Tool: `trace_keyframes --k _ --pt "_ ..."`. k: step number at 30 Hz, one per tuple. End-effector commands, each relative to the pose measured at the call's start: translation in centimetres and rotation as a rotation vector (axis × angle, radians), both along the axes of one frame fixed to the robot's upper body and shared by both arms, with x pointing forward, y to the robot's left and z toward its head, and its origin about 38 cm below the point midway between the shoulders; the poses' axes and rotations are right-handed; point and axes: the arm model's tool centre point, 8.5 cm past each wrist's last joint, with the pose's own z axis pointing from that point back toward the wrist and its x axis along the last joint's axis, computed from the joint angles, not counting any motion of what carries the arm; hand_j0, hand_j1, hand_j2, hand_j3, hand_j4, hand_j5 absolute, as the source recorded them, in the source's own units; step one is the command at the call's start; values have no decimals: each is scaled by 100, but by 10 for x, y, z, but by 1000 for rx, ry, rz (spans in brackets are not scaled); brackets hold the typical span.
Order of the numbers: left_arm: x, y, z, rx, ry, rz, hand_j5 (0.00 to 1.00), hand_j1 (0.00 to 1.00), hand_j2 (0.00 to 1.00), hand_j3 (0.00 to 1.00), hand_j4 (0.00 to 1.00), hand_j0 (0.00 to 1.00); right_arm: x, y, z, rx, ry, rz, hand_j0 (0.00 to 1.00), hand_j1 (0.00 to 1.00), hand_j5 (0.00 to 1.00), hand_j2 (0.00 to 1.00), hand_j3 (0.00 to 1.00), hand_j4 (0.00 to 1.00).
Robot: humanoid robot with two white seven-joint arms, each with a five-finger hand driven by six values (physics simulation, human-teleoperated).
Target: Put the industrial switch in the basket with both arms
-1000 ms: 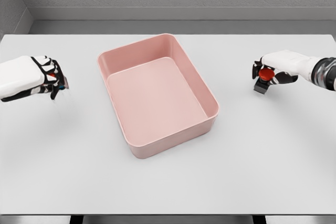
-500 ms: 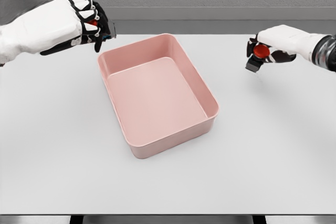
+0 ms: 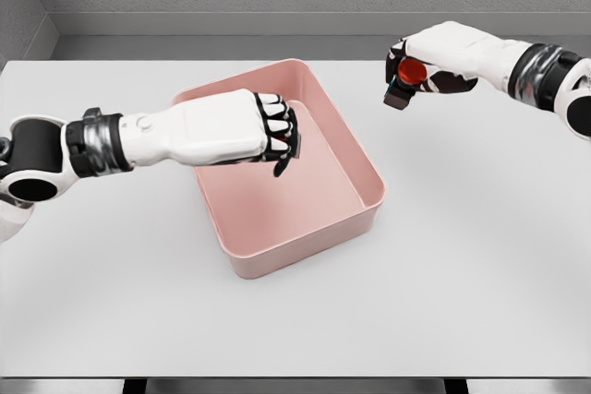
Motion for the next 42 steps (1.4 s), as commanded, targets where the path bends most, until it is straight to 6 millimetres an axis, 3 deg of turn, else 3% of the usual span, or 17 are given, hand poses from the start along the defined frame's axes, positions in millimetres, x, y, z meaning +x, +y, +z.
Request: trace_keyframes --k 1,2,6,9,27,32,33,35,38,42 --pt "0 -1 -2 5 -5 3 44 44 44 44 44 44 -4 9 2 8 -8 24 48 48 48 48 48 48" --pt "1 0 -4 24 -7 8 58 58 58 58 58 58 -3 9 2 8 -9 24 48 48 48 48 48 48" --pt "2 3 -7 62 -27 23 74 74 74 74 74 74 -4 12 1 11 -7 30 48 48 48 48 48 48" --pt "2 3 -9 88 -37 27 100 100 100 100 100 100 -4 17 -2 10 1 43 48 48 48 48 48 48" --pt "4 8 -9 145 -51 42 100 100 100 100 100 100 -6 29 -4 20 3 70 48 48 48 48 48 48" --pt "8 12 -1 132 -68 60 100 100 100 100 100 100 -7 37 -7 25 11 88 48 48 48 48 48 48" --pt "10 19 6 114 -80 81 100 100 100 100 100 100 -7 37 -8 24 12 88 48 48 48 48 48 48" --pt "10 61 11 174 -65 151 100 100 100 100 100 100 -7 39 -8 25 11 92 48 48 48 48 48 48" --pt "8 97 28 194 -55 217 100 100 100 100 100 100 -8 50 -9 37 15 115 48 48 48 48 48 48" --pt "-3 149 26 255 26 316 100 100 100 100 100 100 -11 74 -17 34 33 168 48 48 48 48 48 48"
